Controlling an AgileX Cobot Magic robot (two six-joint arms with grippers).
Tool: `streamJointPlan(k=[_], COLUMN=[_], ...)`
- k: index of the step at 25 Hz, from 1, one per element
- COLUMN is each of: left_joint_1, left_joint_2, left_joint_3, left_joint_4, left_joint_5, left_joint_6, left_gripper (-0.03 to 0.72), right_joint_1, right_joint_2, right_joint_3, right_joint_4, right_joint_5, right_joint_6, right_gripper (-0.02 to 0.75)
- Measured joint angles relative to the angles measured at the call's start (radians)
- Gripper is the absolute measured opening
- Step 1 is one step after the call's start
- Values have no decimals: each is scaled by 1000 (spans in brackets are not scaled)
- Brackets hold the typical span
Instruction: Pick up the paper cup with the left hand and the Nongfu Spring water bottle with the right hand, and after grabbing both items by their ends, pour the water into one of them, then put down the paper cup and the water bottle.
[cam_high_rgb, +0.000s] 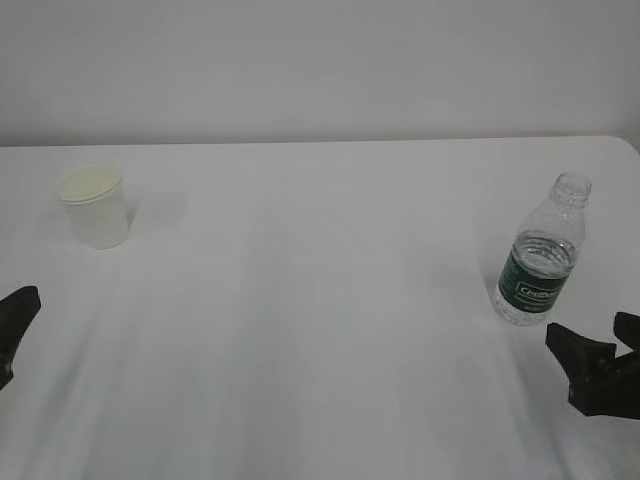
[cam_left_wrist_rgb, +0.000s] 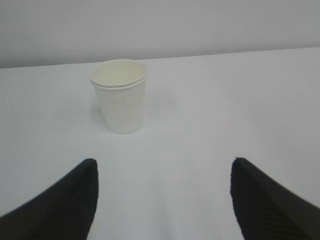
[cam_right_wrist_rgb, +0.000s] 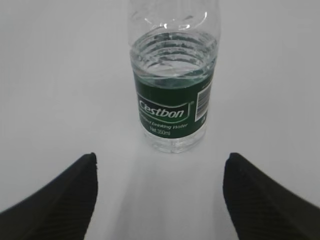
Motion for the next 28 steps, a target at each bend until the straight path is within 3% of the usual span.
streamJointPlan(k=[9, 20, 28], left_joint_1=[0, 0, 0], left_joint_2=[207, 216, 216], left_joint_3=[-19, -21, -100], left_joint_4=[-2, -26, -26], left_joint_5=[-26, -30, -30], left_joint_6=[-21, -49, -51], left_gripper=[591, 591, 590], right_joint_1=[0, 0, 0], right_joint_2=[13, 93, 118], right_joint_3=[-54, -95, -125], right_joint_4=[2, 6, 9], right_joint_5=[-2, -4, -4], right_joint_6=[-10, -16, -16], right_gripper=[595, 594, 594])
